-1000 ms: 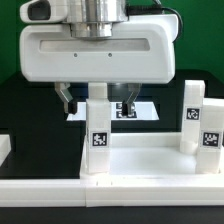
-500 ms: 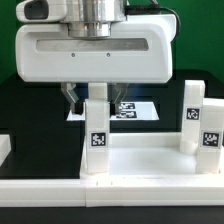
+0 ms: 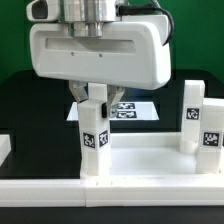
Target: Assemble desk
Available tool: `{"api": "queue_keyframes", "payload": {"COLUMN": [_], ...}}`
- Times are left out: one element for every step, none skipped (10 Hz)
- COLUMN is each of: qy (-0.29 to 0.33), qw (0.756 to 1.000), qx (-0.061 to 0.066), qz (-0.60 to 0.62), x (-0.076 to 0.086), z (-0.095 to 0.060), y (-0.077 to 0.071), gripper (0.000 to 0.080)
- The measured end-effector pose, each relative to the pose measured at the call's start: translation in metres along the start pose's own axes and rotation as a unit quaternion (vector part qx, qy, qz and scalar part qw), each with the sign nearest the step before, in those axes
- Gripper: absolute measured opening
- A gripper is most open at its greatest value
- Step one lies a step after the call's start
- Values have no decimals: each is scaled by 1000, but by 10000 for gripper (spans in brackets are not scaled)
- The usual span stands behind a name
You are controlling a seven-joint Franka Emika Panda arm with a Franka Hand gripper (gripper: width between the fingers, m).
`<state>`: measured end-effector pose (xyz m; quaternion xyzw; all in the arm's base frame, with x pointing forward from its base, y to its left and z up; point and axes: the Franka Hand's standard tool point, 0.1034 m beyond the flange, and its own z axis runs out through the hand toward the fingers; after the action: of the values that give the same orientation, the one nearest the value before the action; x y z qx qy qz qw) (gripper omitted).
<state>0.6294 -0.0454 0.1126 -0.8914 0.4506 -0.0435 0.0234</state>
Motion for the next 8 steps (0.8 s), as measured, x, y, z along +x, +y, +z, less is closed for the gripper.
{"api": "queue_keyframes", "payload": {"qy": [1,-6,-4,-6,-7,-14,-25,-29], "qw": [994,979,978,968,959,938,904,867], "qx": [5,22,20,19,20,22,24,29], "qz": [108,204,206,251,284,346,427,496], "x": [0,1,3,1,1,1,2,2], "z": [1,0,0,0,1,0,-1,-1], "y": [-1,1,4,3,2,2,2,0], "gripper": [284,284,285,285,285,285,285,285]}}
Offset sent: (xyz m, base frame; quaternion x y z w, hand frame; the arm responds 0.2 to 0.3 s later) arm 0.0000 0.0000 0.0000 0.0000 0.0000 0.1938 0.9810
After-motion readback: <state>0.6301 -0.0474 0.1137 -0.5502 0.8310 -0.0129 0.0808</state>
